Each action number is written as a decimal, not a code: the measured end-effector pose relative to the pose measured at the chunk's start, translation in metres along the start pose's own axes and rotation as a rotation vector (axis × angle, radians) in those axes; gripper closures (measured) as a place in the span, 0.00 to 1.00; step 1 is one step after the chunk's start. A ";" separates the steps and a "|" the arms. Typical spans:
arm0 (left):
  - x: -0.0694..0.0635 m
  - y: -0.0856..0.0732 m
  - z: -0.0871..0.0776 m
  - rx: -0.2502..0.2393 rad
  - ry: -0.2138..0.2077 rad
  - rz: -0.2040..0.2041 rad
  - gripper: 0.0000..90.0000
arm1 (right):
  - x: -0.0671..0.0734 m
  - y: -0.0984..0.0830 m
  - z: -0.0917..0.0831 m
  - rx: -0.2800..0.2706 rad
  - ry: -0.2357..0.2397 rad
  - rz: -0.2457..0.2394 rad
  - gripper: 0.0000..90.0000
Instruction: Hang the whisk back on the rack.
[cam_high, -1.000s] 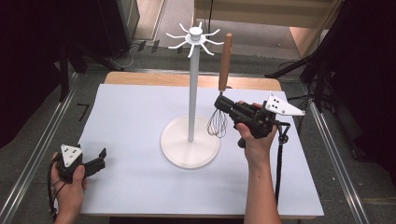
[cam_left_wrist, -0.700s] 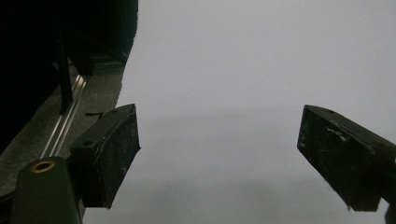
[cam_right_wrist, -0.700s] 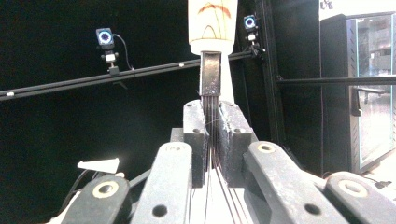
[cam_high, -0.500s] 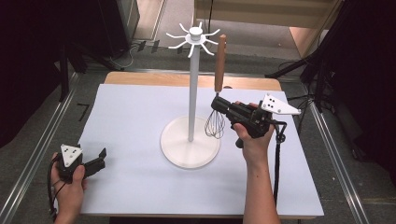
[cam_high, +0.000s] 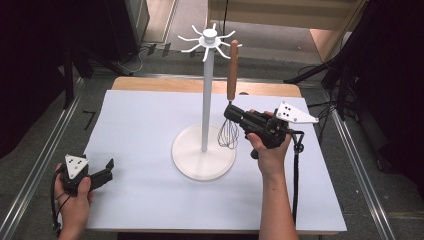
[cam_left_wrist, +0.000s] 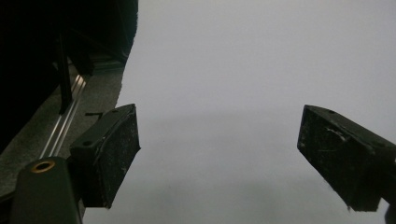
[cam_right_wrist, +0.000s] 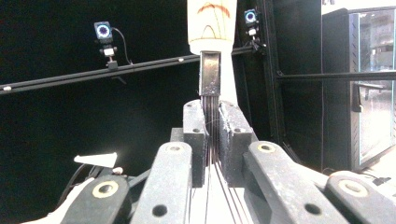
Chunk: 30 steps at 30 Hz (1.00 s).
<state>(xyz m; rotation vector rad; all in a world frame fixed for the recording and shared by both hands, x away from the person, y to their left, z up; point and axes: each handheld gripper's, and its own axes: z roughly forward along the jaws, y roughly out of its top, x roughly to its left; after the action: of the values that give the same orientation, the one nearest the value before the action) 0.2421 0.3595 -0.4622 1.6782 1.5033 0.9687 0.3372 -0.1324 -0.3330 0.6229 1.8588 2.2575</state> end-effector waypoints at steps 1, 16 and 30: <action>0.000 0.000 0.000 0.000 0.000 0.000 0.15 | 0.000 0.000 0.000 0.000 0.000 0.000 0.94; 0.000 0.000 0.000 0.000 0.000 -0.001 0.15 | -0.002 0.002 -0.007 -0.012 -0.095 0.033 0.74; -0.001 0.000 0.000 0.001 0.007 0.003 0.15 | -0.005 -0.010 -0.040 0.091 -0.430 -0.039 0.30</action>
<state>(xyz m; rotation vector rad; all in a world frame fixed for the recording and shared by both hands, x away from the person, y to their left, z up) 0.2423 0.3586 -0.4624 1.6804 1.5064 0.9760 0.3245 -0.1680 -0.3494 0.9852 1.7414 1.8359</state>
